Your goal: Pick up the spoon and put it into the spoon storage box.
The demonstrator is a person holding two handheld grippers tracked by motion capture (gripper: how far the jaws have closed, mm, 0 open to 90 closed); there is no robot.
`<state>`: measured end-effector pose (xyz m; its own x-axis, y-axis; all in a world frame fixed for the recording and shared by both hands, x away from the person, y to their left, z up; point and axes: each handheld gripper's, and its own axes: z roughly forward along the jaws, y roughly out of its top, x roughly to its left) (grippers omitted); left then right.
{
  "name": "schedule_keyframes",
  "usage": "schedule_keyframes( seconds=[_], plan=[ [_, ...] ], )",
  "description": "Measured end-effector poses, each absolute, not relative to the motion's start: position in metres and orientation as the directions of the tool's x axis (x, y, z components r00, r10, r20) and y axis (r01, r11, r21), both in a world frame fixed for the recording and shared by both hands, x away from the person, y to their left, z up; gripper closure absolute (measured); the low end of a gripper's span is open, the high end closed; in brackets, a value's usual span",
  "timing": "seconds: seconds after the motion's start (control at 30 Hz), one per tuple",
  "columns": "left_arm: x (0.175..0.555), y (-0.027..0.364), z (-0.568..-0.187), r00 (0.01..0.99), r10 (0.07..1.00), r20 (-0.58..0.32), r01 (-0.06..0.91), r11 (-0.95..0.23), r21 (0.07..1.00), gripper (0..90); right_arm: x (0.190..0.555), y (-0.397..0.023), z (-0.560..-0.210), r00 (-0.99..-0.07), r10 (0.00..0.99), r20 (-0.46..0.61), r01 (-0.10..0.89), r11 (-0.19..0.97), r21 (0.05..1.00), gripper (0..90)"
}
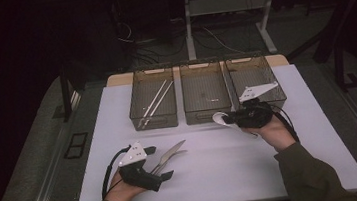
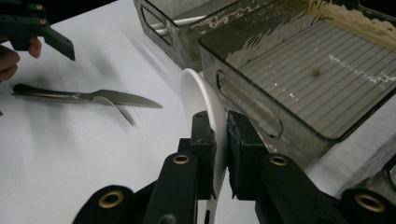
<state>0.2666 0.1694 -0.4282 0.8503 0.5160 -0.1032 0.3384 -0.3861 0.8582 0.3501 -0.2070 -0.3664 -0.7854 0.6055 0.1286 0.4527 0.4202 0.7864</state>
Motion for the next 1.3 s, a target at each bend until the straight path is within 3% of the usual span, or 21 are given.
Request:
schedule_keyframes(
  seconds=[0.77,1.3],
  plan=[
    [0.266,0.169,-0.429,0.85,0.519,-0.091,0.333,-0.394,0.857,0.0,0.405,-0.186,-0.338,-0.75,0.653,0.105,0.471,0.417,0.778,81.5],
    [0.266,0.169,-0.428,0.853,0.514,-0.087,0.327,-0.396,0.858,0.0,0.453,-0.16,-0.343,-0.726,0.685,0.068,0.482,0.435,0.761,81.5]
  ],
)
